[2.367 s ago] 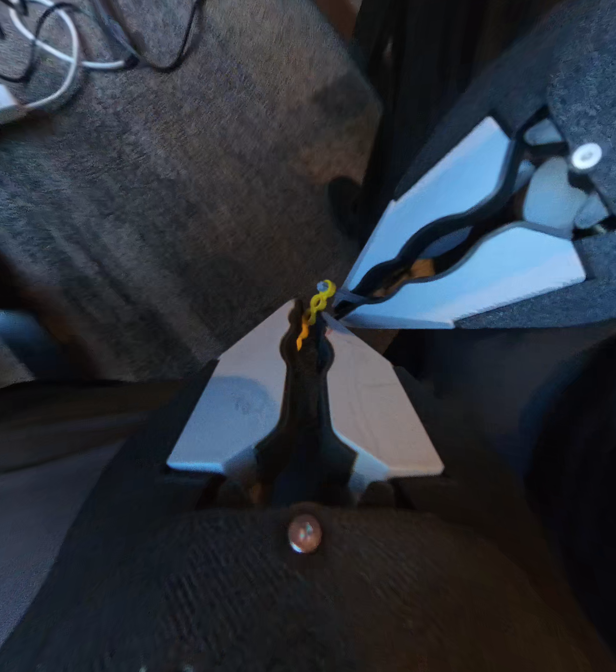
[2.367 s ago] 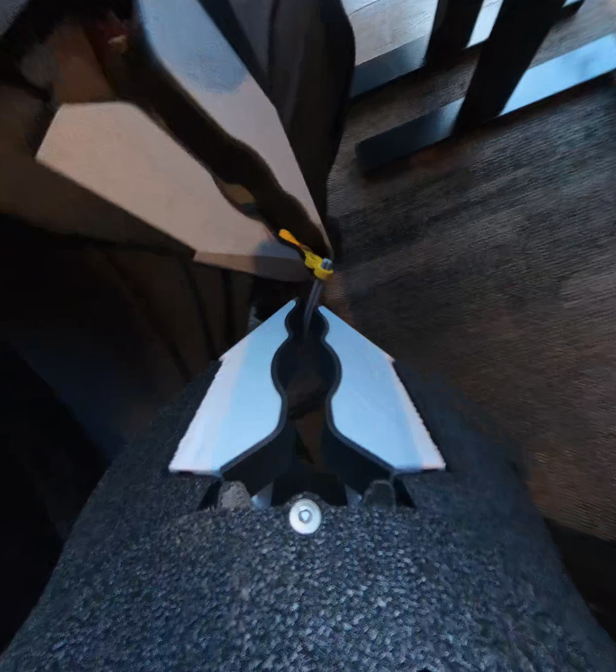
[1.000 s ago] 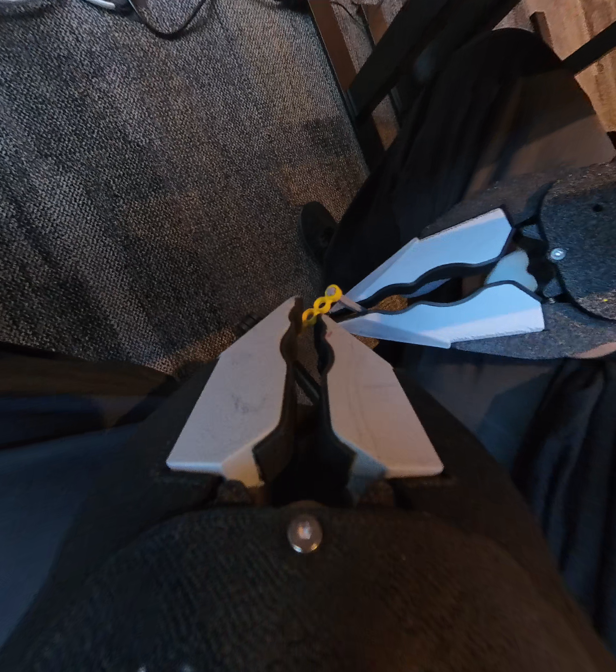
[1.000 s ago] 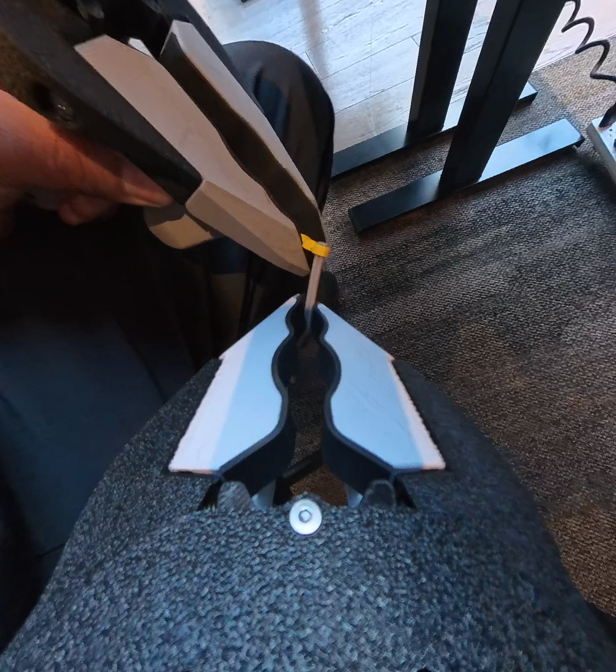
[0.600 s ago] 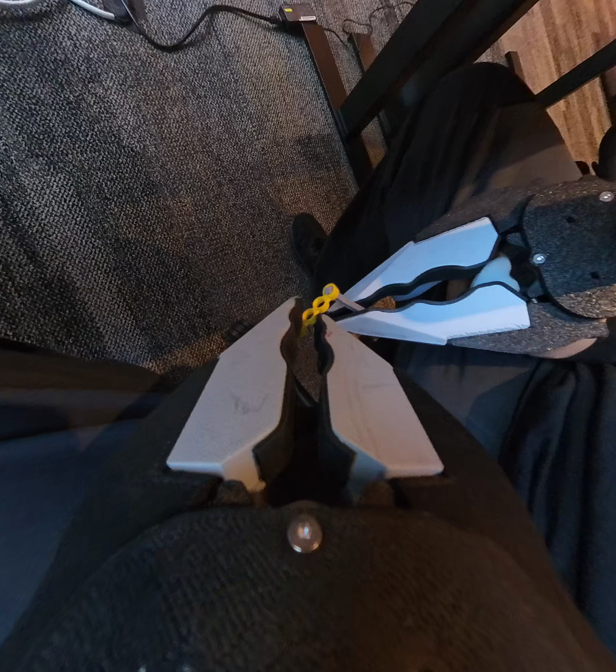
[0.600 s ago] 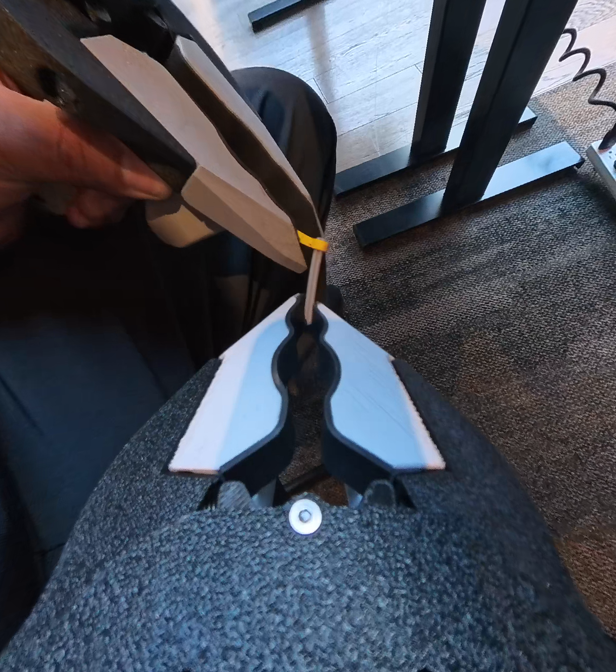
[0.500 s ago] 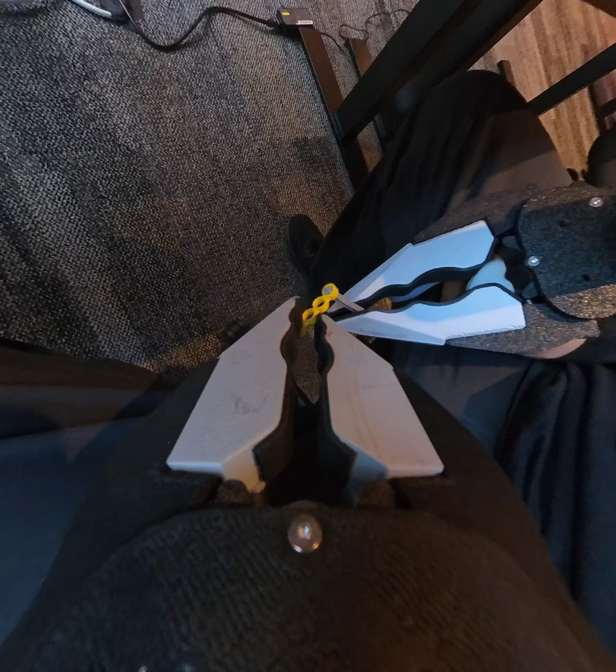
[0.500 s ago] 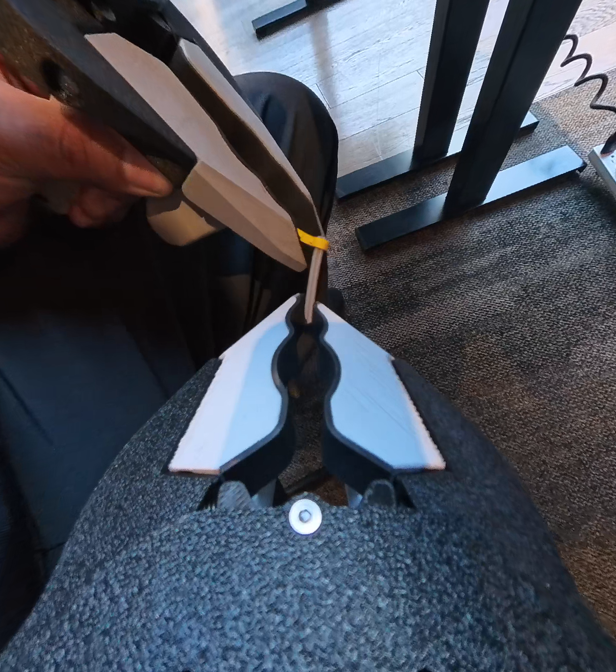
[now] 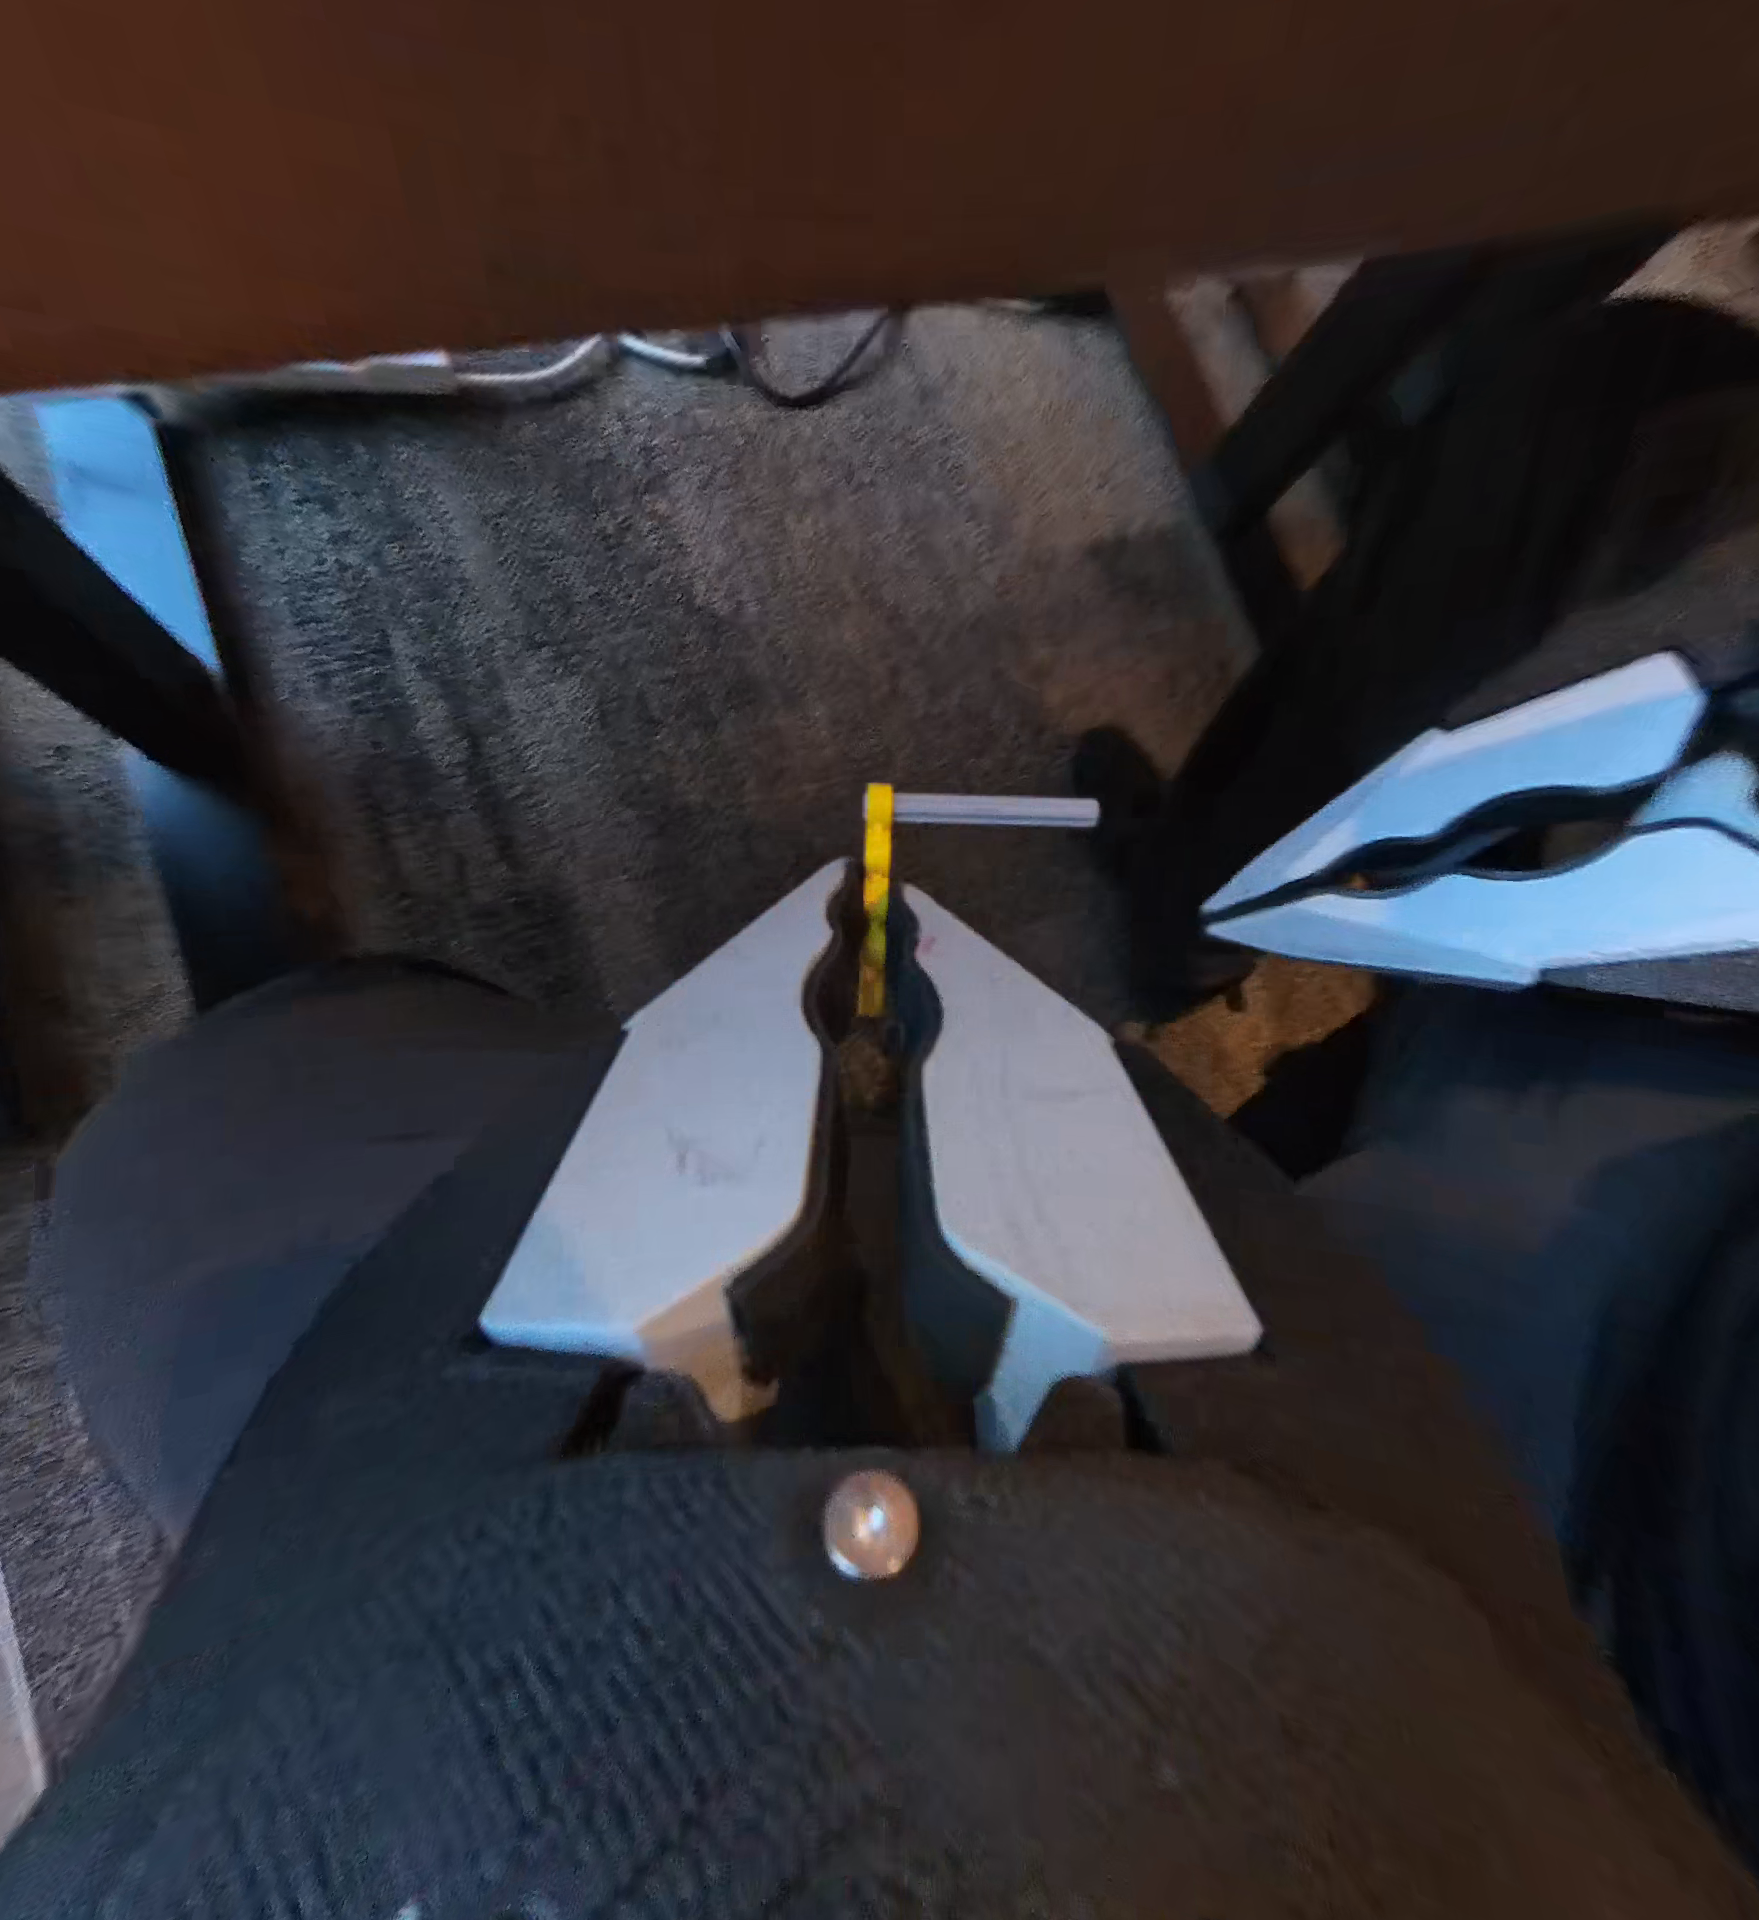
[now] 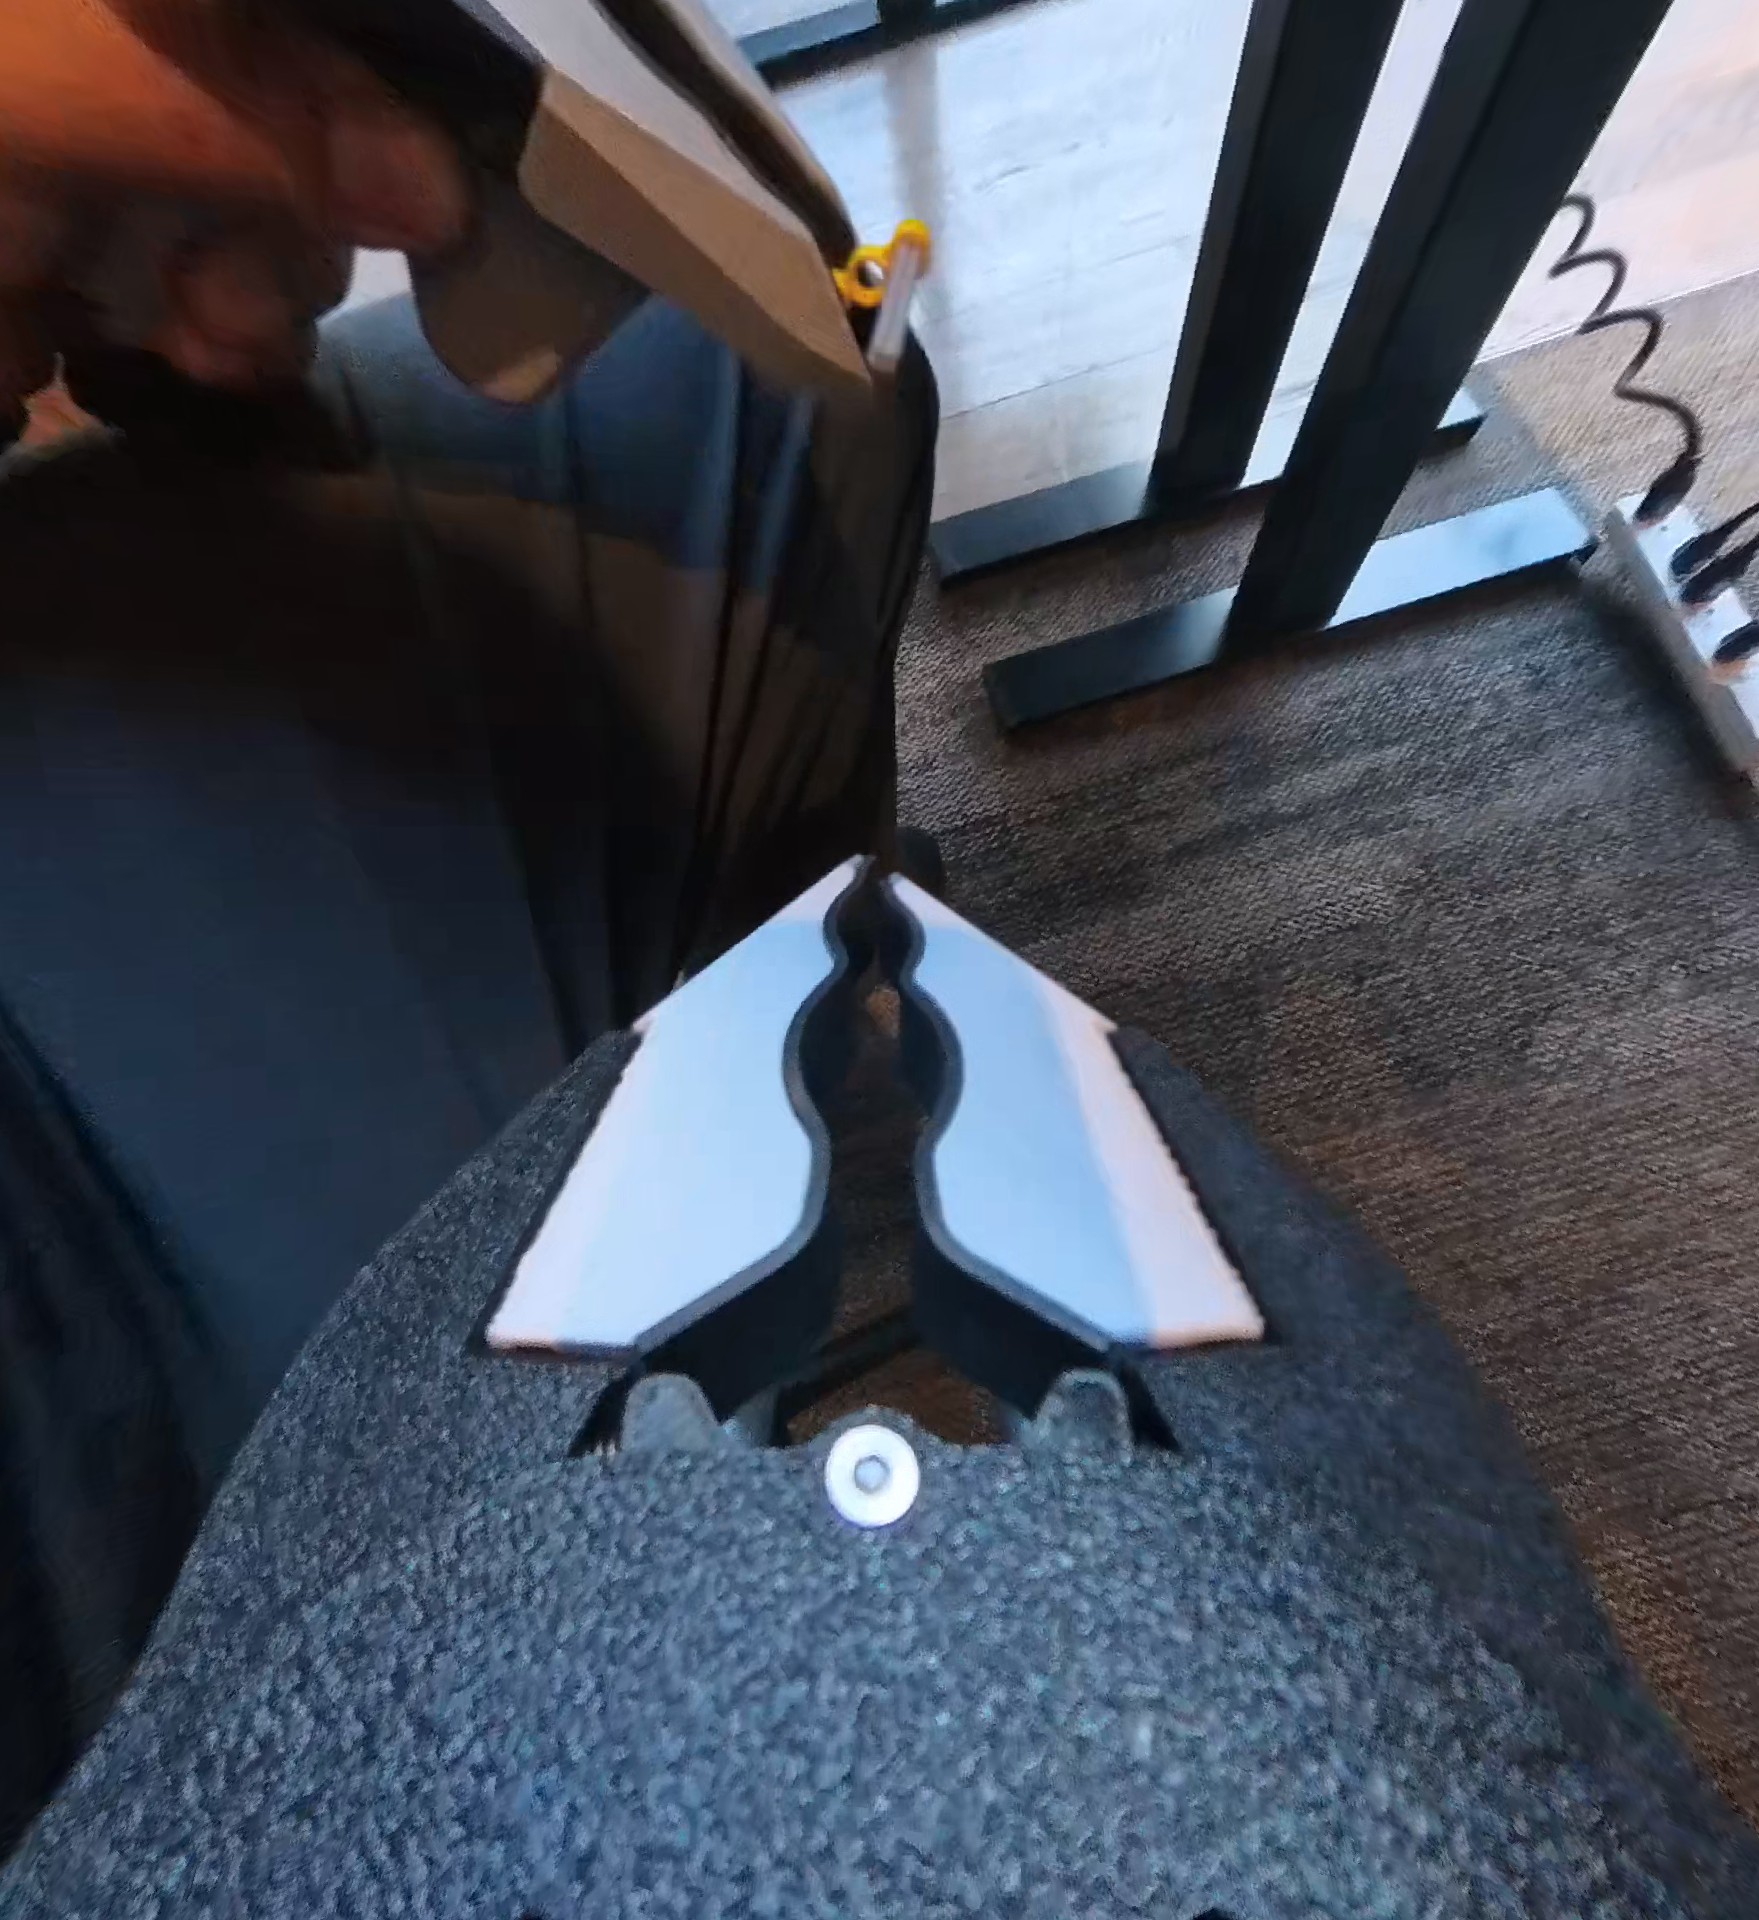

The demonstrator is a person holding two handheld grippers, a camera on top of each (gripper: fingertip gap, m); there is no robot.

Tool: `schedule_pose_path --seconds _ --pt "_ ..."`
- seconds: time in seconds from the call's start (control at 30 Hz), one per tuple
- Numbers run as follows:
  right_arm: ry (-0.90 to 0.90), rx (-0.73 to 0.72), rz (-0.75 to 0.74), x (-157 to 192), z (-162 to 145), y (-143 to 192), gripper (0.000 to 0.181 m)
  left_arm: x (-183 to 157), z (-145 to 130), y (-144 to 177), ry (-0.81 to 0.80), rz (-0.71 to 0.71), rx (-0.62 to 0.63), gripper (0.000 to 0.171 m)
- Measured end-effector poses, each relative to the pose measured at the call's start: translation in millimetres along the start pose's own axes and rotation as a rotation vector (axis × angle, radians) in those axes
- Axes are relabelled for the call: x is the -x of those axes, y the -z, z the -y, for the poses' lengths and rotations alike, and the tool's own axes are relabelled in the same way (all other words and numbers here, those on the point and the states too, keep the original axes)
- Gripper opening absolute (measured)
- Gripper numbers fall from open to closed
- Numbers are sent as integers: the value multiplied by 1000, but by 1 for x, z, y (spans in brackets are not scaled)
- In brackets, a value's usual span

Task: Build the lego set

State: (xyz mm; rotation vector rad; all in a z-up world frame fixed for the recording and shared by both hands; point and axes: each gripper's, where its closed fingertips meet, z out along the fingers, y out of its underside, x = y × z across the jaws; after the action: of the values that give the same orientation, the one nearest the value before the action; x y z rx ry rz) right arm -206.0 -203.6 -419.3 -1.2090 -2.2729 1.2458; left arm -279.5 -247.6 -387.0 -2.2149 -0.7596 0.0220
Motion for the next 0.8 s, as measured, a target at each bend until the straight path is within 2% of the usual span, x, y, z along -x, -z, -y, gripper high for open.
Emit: schedule_pose_path --seconds 0.1,0.17,0.3,0.4,0.5,0.73,0.8 --pt "-38 -18 2 -5 5 3 0 3 -1 9 1 16 3 2" --pt "-22 -40 29 0 13 8 0 -9 3 11 -68 7 16 3" --pt "7 -112 104 20 40 29 2 -43 5 17 -324 -1 95 3" --pt "-47 -208 170 30 65 51 26 -45 4 28 -597 125 115 3" --pt "-136 -202 213 29 73 55 36 -60 10 35 -722 130 59 2" --pt "-200 -158 313 40 79 52 17 -80 20 40 -777 118 -7 2" --pt "-181 -149 297 40 78 49 14 -82 21 37 -792 134 -10 2"
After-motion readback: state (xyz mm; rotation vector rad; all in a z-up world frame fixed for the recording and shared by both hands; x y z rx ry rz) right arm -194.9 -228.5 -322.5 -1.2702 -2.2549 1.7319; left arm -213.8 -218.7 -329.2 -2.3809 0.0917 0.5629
